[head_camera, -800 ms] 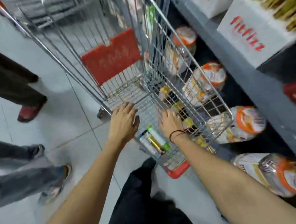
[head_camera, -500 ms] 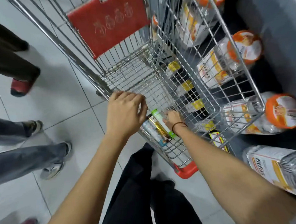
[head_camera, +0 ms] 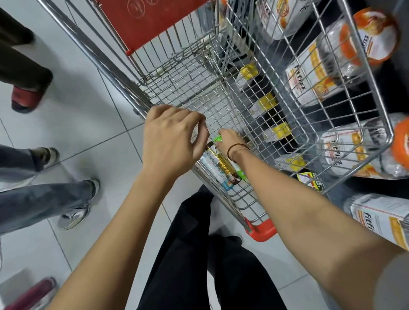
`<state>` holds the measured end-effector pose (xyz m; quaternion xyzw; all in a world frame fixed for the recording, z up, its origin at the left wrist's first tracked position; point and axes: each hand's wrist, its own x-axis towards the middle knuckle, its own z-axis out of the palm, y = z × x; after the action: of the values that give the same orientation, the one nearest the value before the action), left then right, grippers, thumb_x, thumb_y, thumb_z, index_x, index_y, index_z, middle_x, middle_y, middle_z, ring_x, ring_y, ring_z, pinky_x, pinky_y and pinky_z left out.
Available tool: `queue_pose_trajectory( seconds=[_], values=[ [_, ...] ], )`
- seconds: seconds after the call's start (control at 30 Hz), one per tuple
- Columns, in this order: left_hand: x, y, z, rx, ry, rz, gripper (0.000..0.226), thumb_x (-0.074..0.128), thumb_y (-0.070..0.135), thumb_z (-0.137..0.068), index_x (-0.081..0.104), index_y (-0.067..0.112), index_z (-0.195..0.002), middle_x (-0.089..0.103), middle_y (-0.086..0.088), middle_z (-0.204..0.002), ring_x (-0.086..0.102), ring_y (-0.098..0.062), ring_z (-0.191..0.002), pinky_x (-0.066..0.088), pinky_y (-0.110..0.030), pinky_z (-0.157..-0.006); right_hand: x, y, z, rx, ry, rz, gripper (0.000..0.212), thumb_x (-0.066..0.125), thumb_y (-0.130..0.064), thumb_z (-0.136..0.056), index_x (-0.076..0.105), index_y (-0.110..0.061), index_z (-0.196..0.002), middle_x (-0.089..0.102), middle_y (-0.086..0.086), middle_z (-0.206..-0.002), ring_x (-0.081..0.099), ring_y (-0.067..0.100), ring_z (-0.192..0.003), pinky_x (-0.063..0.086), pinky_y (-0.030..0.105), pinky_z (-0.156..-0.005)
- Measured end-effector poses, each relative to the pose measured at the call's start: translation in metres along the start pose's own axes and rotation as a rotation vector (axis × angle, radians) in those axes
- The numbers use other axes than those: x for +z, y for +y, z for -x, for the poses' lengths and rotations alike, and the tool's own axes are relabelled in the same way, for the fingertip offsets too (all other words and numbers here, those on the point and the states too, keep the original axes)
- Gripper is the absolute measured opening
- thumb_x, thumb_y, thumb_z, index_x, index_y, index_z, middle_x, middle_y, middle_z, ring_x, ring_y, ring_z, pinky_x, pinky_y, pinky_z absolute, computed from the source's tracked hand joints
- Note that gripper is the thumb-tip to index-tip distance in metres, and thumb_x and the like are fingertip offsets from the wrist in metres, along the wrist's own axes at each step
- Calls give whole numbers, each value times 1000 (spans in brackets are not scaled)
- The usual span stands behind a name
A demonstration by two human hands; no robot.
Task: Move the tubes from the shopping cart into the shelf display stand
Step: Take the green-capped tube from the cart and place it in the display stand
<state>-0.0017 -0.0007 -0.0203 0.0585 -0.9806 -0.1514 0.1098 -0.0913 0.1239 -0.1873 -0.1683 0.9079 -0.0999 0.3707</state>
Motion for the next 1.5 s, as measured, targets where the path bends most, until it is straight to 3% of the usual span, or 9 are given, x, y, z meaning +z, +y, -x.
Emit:
queue_pose_trajectory(
  seconds=[0.33, 0.57, 0.7, 0.87, 1.03, 1.17, 1.3, 1.43, 1.5],
  values=[
    [-7, 3, 2, -15, -68, -43, 29, 46, 25, -88, 64, 12, -70, 69, -4, -67, 62, -24, -64, 35, -36, -78, -63, 29, 60, 52, 131, -95, 36, 49, -6, -93, 46, -1, -128, 48, 24, -126, 52, 40, -113, 47, 45, -97],
    [-13, 9, 2, -15, -142, -42, 35, 37, 31, -82, 62, 11, -67, 67, -7, -67, 62, -28, -68, 39, -41, -77, -139, 43, 140, 79, 348, -382, 35, 53, -8, -91, 49, -1, -125, 47, 22, -130, 46, 37, -118, 38, 38, -101],
    [-13, 12, 5, -19, -143, -60, 26, 47, 24, -86, 65, 7, -79, 68, -14, -77, 62, -33, -80, 39, -46, -80, -185, 55, 196, 37, 517, -431, 39, 60, -11, -87, 51, -2, -124, 52, 24, -128, 47, 34, -120, 30, 29, -99],
    [-8, 38, -3, -4, -158, -2, 19, 57, 14, -89, 64, 3, -103, 65, -24, -109, 54, -38, -109, 38, -53, -88, -232, 71, 266, 6, 747, -441, 37, 63, -12, -85, 55, -1, -119, 57, 23, -121, 52, 34, -116, 29, 25, -91],
    [-8, 125, -48, 291, -171, 130, 27, 47, 17, -91, 60, 0, -107, 65, -24, -107, 59, -39, -97, 49, -50, -76, -259, 91, 335, 0, 961, -487, 35, 66, -13, -84, 57, -2, -115, 59, 21, -116, 55, 33, -110, 35, 27, -89],
    [-12, 219, -73, 564, -116, 290, 35, 45, 15, -84, 60, -2, -110, 64, -25, -111, 58, -38, -104, 46, -45, -85, -272, 110, 395, 39, 1099, -504, 33, 67, -12, -82, 58, -4, -113, 63, 18, -113, 59, 31, -102, 41, 26, -88],
    [-7, 293, -76, 796, -101, 348, 38, 38, 17, -87, 57, -5, -111, 62, -28, -111, 57, -40, -105, 37, -43, -94, -274, 133, 439, 123, 1181, -461, 36, 65, -11, -81, 58, -8, -116, 60, 16, -120, 55, 27, -111, 30, 13, -80],
    [2, 335, -64, 942, -210, 329, 44, 32, 24, -89, 54, 2, -119, 60, -22, -120, 53, -38, -114, 44, -47, -89, -270, 151, 471, 209, 1191, -432, 30, 59, -17, -80, 60, -14, -110, 58, 14, -112, 54, 23, -97, 38, 28, -84],
    [7, 343, -58, 964, -240, 310, 47, 30, 28, -90, 55, 4, -122, 58, -19, -125, 51, -34, -118, 42, -47, -91, -268, 158, 484, 242, 1197, -469, 23, 59, -12, -79, 62, -14, -102, 56, 5, -98, 53, 20, -88, 41, 26, -79]
  ],
)
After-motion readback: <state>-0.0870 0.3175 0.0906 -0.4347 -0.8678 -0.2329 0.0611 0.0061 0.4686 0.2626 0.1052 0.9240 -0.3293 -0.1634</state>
